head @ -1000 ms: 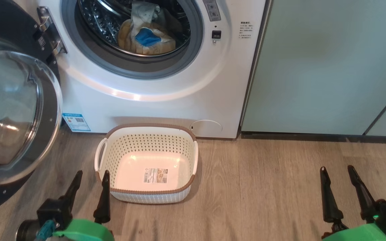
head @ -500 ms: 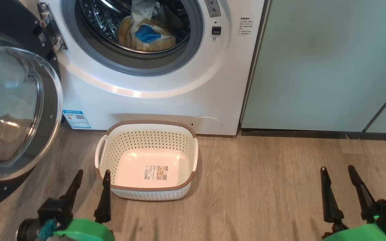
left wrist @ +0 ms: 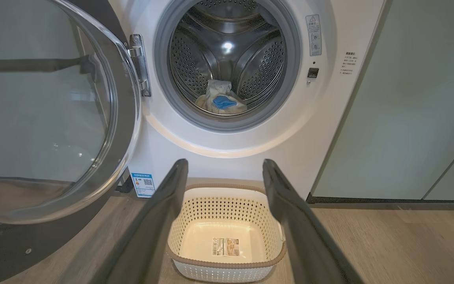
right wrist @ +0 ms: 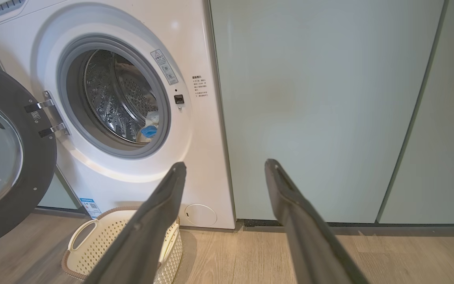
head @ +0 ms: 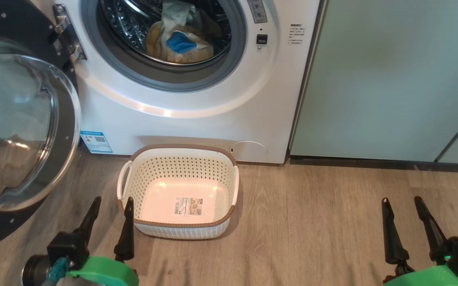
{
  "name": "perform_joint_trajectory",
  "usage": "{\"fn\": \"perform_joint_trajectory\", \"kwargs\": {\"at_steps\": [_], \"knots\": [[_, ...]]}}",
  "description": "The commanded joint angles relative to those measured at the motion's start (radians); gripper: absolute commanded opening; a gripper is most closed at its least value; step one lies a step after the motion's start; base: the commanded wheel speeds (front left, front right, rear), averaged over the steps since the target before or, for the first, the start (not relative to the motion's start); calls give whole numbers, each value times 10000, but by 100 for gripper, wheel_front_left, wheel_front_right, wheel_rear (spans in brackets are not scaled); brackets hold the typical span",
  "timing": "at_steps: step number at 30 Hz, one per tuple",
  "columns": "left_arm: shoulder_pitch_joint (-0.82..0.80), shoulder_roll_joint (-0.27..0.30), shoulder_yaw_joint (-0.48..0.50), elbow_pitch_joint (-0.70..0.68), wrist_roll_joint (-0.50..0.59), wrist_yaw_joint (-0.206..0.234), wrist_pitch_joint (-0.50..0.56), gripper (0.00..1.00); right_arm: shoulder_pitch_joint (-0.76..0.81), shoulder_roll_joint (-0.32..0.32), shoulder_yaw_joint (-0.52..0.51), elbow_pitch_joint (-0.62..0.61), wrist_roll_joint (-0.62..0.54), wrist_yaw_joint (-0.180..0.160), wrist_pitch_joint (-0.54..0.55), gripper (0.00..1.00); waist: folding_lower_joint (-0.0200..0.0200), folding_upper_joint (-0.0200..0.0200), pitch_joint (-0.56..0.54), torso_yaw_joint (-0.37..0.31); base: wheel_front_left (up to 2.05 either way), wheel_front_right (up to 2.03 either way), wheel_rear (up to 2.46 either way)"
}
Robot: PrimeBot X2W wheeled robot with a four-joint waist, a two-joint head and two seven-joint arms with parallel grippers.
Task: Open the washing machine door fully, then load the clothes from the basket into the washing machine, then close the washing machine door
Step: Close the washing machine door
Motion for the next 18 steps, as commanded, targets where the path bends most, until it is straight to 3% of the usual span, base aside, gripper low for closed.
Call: {"fn": "perform_joint_trajectory", "kwargs": {"at_steps": [1, 7, 18], "knots": [[-474, 81, 402, -327, 102, -63, -60, 100, -173, -79, 166, -290, 7, -29, -67, 100, 0, 0, -38, 108, 0, 0, 0], [-537, 67, 333, -312, 156, -150, -60, 100, -107, -79, 81, -324, 29, -29, -67, 100, 0, 0, -33, 630, 0, 0, 0], [-480, 41, 358, -293, 147, -77, -36, 100, 43, -79, -23, -402, 15, -29, -67, 100, 0, 0, -94, 2880, 0, 0, 0]]}}
